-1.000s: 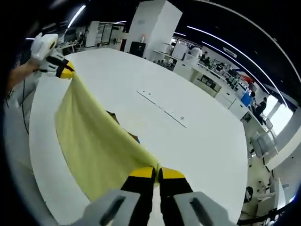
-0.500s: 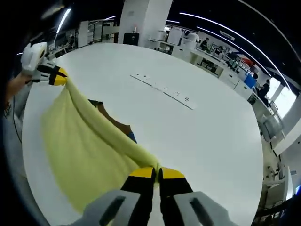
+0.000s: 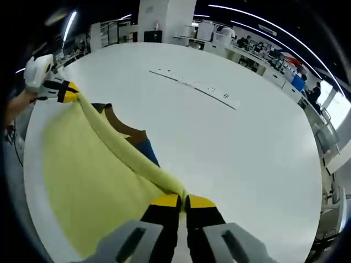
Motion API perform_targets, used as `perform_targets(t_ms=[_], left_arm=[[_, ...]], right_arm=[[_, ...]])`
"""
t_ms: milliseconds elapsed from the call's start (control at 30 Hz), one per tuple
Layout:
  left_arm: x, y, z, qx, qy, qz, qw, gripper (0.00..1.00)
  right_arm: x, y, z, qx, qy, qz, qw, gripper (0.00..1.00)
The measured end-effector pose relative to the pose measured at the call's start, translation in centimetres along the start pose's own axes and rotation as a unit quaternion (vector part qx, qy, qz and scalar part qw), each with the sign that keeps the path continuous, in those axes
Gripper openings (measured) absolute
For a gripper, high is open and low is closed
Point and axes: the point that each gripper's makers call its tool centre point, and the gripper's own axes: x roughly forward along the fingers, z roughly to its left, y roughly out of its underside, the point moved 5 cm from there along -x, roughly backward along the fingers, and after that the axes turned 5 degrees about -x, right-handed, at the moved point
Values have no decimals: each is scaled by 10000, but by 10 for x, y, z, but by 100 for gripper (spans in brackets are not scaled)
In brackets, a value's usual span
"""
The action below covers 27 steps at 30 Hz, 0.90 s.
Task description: Fold the garment on the visible template until the final outline fits inside the template.
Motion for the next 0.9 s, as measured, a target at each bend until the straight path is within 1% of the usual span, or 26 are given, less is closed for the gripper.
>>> perform_targets(t_ms=[100,167,233,267,300,367,433,467,500,533,600,667,733,833,900], left_arm=[[4,2,0,-68,53,21,10000,3],[5,3,1,-73,58,-58,9999,6],[3,1,1,87,130,-156,9998,8],[2,2,1,128,116,-151,9997,10],[1,3,1,219,139,-126,9996,11],[0,9,1,422,170,65,9989,17],[-2,11,2,387,148,21,9991,21],[-4,12,2,357,204,-15,9992,23],[-6,12,2,307,241,-49,9992,23],[-7,12,1,291,287,-84,9991,24],[-8,13,0,363,315,-121,9988,25],[-8,13,-1,440,314,-123,9985,26],[-3,12,-1,403,312,-172,9986,26],[5,11,1,355,270,-209,9988,26],[11,9,4,324,171,-252,9990,24]], right_arm=[[1,1,-1,24,-14,-19,10000,1],[1,0,-2,51,-41,-57,10000,3],[-3,0,-3,93,-48,-82,9999,7],[-6,0,-4,0,-74,-109,9999,10],[-7,1,-4,-17,-81,-119,9999,12],[-10,1,-4,35,-146,-162,9998,17],[-12,2,-2,-1,-174,-180,9997,21],[-13,2,-1,-117,-156,-228,9995,23],[-14,2,1,-205,-166,-246,9993,24],[-15,3,2,-192,-170,-237,9994,24],[-15,3,3,-226,-165,-258,9993,25],[-13,2,2,-150,-76,-358,9992,25],[-10,0,-3,109,79,-519,9986,25],[-4,1,-5,181,139,-533,9983,25],[2,0,-9,320,238,-626,9972,25]])
